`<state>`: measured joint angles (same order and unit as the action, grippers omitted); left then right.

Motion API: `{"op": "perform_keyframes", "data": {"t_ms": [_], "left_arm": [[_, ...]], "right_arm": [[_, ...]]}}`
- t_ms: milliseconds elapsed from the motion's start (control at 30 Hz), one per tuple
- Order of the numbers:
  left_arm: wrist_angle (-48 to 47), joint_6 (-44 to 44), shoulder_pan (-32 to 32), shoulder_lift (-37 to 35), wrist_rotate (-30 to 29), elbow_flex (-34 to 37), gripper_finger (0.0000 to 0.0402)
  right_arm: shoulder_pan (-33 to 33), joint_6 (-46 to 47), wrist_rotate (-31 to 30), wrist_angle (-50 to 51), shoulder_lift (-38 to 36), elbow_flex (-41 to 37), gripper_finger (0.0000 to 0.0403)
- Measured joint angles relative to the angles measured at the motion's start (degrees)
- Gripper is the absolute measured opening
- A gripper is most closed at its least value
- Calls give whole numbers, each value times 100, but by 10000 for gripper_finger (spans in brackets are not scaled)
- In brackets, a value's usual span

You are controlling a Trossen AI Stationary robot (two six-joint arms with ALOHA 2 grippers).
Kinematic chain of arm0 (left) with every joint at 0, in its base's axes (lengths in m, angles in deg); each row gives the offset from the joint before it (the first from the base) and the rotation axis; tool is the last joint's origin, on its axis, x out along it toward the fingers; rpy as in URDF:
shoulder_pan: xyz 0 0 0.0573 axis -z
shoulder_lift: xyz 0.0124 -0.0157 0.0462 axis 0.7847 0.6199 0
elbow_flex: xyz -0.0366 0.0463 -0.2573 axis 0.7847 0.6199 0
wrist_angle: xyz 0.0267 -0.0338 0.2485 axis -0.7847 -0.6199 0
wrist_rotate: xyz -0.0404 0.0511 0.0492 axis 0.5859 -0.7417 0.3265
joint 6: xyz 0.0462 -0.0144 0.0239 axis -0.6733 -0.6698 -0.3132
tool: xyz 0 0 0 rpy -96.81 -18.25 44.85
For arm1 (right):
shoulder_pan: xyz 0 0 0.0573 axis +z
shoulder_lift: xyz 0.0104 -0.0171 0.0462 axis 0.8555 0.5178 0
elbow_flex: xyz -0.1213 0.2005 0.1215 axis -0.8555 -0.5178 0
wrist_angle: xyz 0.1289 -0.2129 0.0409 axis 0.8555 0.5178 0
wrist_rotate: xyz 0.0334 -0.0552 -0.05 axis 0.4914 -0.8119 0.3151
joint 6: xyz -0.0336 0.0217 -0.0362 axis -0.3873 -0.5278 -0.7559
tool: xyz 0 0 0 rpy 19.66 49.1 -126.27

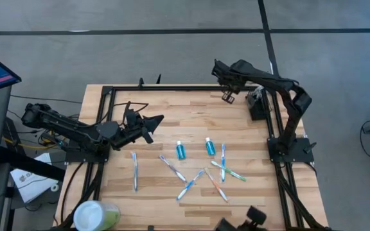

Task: Pick & Place toothbrushing station
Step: Put the orange toothbrush into the right section of wire organizer

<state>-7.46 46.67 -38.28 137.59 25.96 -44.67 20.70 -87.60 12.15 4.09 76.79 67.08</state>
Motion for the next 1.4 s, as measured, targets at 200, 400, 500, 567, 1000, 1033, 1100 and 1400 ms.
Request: {"op": "perform_keyframes", "data": {"t_ms": [200, 400, 500, 567, 1000, 1033, 1100, 1400], "left_arm": [[-9, 2, 22, -2, 72, 0, 2], [-85, 139, 24, -2, 503, -2, 2], [-404, 296, 60, -39, 791, -4, 2], [-676, 427, 107, -63, 1004, -7, 2], [-1812, 457, 679, -268, 1930, 4, 2], [-1759, 466, 712, -278, 1947, -1, 2], [-1791, 437, 772, -309, 1955, -7, 2], [-2688, 612, 855, -406, 1963, -9, 2]], "right_arm": [[516, 539, 1621, 278, -113, 878, 0], [1258, 1062, 1624, 355, -527, 1262, 0], [1623, 1511, 1629, 412, -840, 1280, 0], [1868, 1830, 1642, 492, -1041, 1280, 0], [3644, 4006, 1764, 671, -1844, 1277, 0], [3765, 4160, 1766, 669, -1873, 1277, 0], [3992, 4372, 1764, 673, -1933, 1275, 0], [4960, 5207, 1818, 761, -1897, 1277, 0]]}}
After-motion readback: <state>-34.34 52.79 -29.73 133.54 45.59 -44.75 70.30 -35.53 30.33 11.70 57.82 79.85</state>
